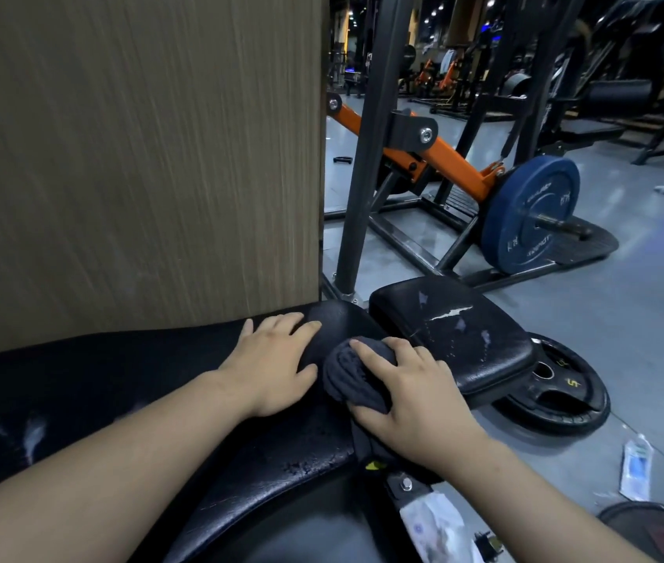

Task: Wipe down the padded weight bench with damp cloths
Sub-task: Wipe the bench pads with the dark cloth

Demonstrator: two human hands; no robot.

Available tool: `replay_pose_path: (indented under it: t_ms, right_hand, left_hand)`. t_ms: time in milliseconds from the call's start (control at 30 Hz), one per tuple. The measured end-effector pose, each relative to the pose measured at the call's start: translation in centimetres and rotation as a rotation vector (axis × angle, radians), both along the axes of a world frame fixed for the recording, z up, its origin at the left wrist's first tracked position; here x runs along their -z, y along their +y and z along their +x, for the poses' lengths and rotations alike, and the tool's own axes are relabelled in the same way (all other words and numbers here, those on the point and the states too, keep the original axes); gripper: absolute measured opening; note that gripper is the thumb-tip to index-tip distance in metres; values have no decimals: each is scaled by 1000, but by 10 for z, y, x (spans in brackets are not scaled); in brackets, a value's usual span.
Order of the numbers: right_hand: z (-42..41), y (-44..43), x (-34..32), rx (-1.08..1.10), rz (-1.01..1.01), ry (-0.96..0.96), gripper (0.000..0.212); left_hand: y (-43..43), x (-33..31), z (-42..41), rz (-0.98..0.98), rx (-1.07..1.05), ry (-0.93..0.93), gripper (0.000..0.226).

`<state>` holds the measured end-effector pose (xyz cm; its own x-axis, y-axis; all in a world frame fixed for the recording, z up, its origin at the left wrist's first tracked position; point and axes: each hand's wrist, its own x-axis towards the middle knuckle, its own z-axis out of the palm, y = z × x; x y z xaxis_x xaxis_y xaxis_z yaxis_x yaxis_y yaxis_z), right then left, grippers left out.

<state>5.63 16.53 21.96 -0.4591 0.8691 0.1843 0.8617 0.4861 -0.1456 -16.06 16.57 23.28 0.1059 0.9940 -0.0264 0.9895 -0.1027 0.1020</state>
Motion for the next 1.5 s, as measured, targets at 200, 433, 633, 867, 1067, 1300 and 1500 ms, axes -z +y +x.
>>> replay_pose_path:
  t_ms: [200,433,633,867,1067,1300,1500]
  right_hand:
    - [44,24,-1,86,62,169,78]
    - [127,84,-3,300,67,-28,76]
    - [140,123,-10,417,10,-21,74]
    - [86,94,6,242,125,-173,83]
    - [51,104,11,34,167,-191,73]
    - [31,156,5,31,114,-156,70]
    - [60,190,1,196,60,-102,69]
  left_hand:
    - [-3,1,16,-49,14,-13,71]
    - [12,0,46,-123,51,13,84]
    - [25,9,59,-176,72,74,91]
    - [31,21,57,-206,93,114,90]
    - [32,24,58,-206,84,103,93]
    - [32,23,57,-229,71,63,90]
    - [30,19,58,-257,53,40,91]
